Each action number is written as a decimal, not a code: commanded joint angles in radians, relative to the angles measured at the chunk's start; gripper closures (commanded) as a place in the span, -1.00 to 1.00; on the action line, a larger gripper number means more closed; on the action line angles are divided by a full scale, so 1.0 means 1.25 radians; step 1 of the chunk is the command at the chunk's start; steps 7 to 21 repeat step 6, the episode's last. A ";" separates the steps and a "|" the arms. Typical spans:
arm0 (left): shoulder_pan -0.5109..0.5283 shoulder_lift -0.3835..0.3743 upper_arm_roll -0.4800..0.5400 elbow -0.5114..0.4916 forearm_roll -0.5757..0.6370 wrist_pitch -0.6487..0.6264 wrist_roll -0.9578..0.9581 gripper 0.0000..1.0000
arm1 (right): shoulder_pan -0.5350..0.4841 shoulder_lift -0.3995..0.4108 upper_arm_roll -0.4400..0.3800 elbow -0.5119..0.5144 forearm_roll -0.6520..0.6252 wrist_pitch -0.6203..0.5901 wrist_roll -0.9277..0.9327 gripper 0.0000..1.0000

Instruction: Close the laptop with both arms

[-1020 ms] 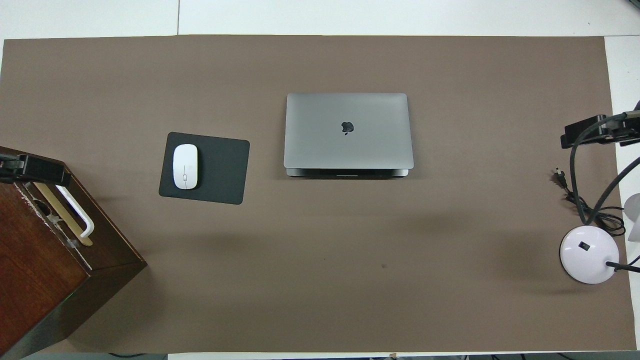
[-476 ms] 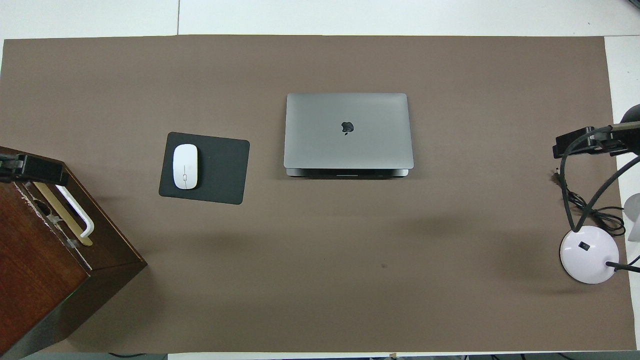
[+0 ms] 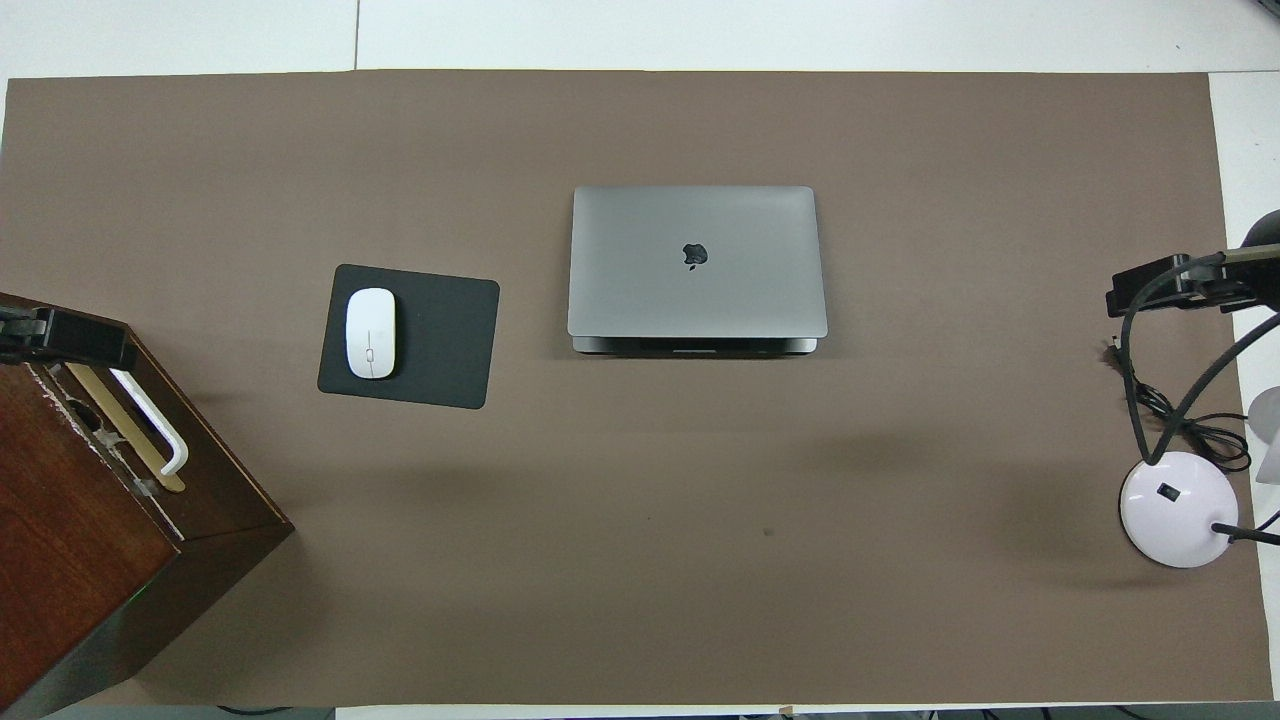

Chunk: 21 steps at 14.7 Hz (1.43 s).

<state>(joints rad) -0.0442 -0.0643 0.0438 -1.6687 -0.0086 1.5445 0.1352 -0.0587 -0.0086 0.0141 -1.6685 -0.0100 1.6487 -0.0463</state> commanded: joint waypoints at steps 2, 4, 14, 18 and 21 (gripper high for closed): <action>0.022 0.005 -0.025 0.012 0.018 0.005 -0.009 -1.00 | -0.006 -0.024 0.002 -0.029 0.001 0.019 0.012 -1.00; 0.028 0.005 -0.028 0.012 0.018 0.005 -0.010 -1.00 | -0.006 -0.024 0.002 -0.029 0.001 0.019 0.012 -1.00; 0.027 0.005 -0.029 0.011 0.018 0.005 -0.020 -1.00 | -0.006 -0.024 0.002 -0.029 0.001 0.019 0.012 -1.00; 0.027 0.005 -0.029 0.011 0.018 0.005 -0.020 -1.00 | -0.006 -0.024 0.002 -0.029 0.001 0.019 0.012 -1.00; 0.027 0.005 -0.029 0.011 0.018 0.005 -0.020 -1.00 | -0.006 -0.024 0.002 -0.029 0.001 0.019 0.012 -1.00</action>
